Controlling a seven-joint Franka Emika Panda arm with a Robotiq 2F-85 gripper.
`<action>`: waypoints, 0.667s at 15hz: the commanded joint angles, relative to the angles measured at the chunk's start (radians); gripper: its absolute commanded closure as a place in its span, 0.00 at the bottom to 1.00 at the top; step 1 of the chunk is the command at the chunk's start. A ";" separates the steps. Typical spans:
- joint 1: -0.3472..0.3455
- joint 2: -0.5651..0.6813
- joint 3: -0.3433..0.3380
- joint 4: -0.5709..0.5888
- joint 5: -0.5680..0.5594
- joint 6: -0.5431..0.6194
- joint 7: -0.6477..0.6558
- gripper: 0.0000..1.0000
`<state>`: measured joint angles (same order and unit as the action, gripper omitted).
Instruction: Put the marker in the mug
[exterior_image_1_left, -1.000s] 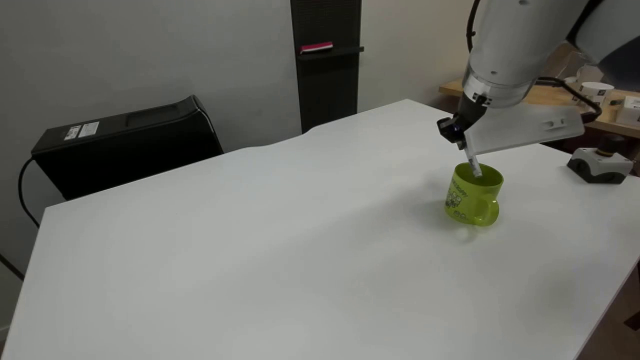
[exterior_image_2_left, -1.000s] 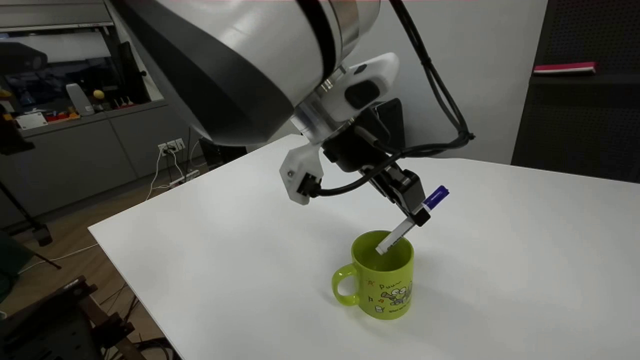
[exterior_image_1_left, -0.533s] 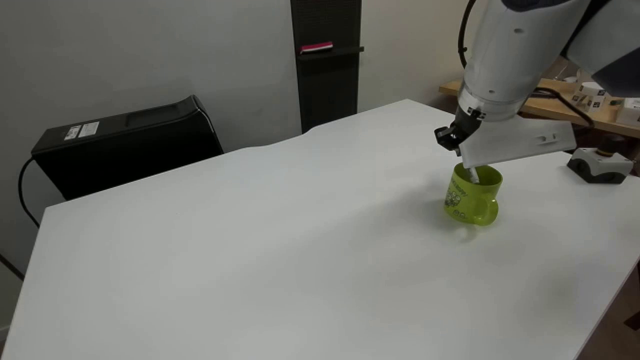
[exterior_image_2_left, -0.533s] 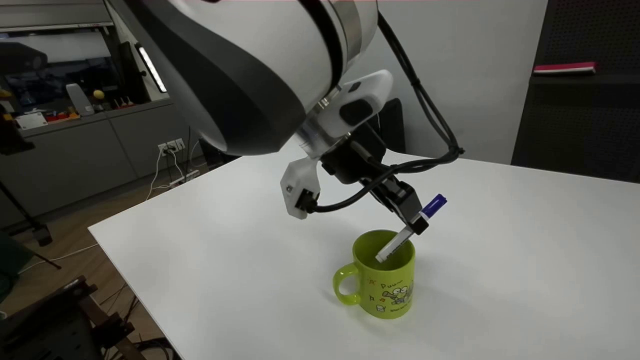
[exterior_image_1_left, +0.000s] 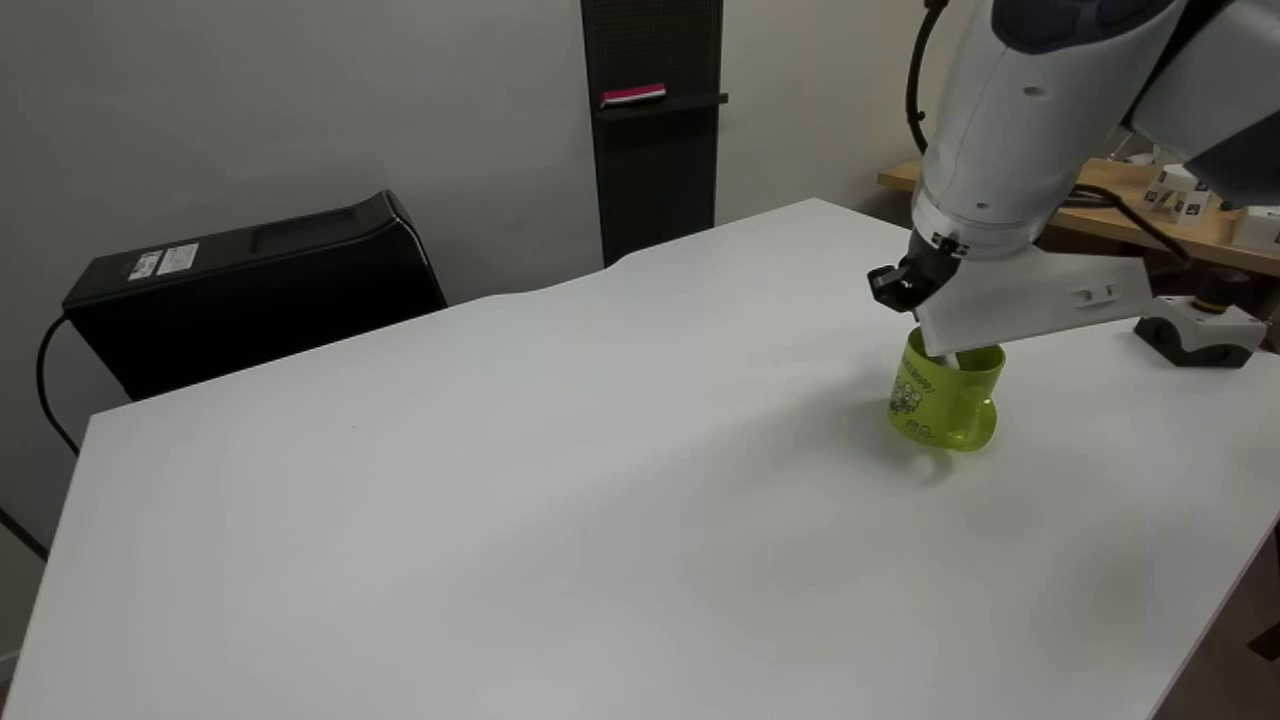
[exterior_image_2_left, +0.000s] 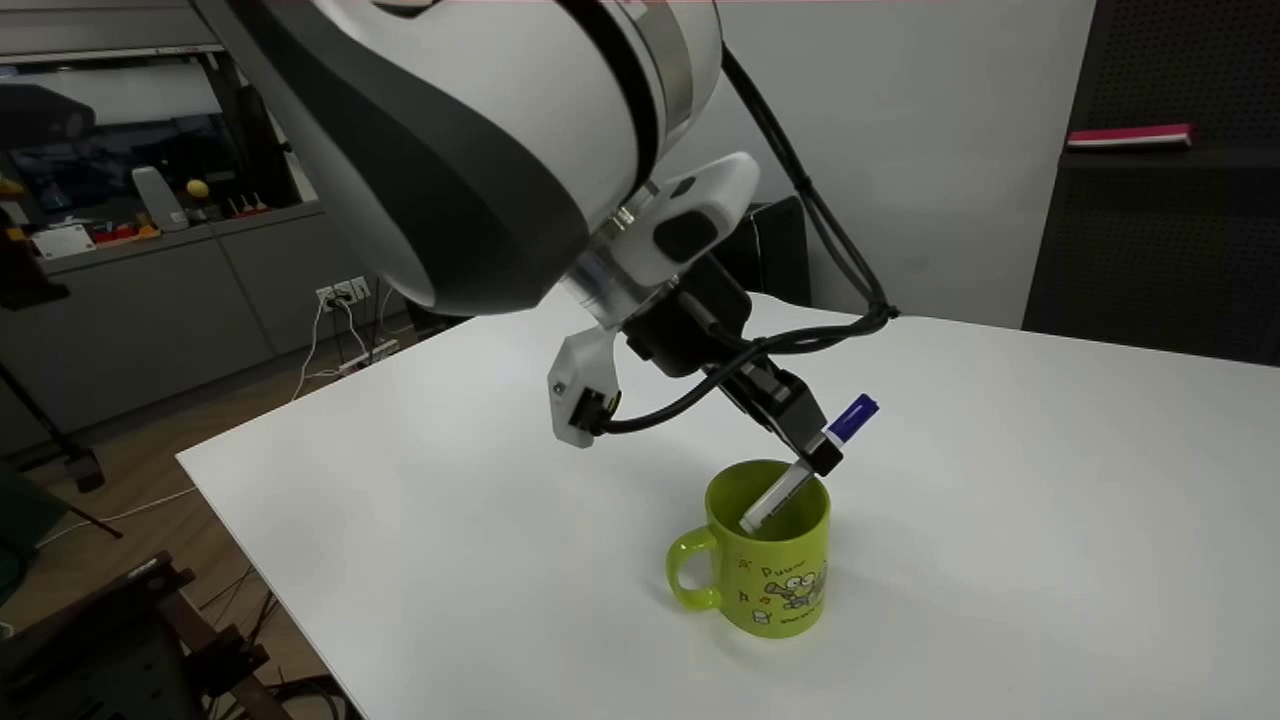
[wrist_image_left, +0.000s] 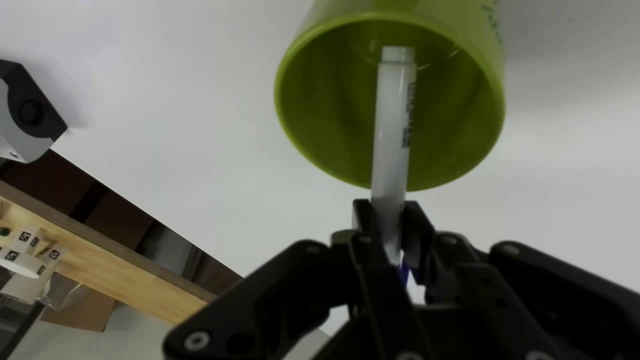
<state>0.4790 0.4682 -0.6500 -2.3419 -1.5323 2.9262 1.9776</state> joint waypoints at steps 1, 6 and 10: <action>0.020 -0.018 -0.004 -0.023 -0.001 -0.031 0.028 0.95; 0.027 -0.016 -0.002 -0.026 0.008 -0.052 0.023 0.95; 0.031 -0.015 -0.001 -0.026 0.010 -0.066 0.019 0.52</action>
<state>0.4959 0.4669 -0.6491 -2.3549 -1.5278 2.8852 1.9776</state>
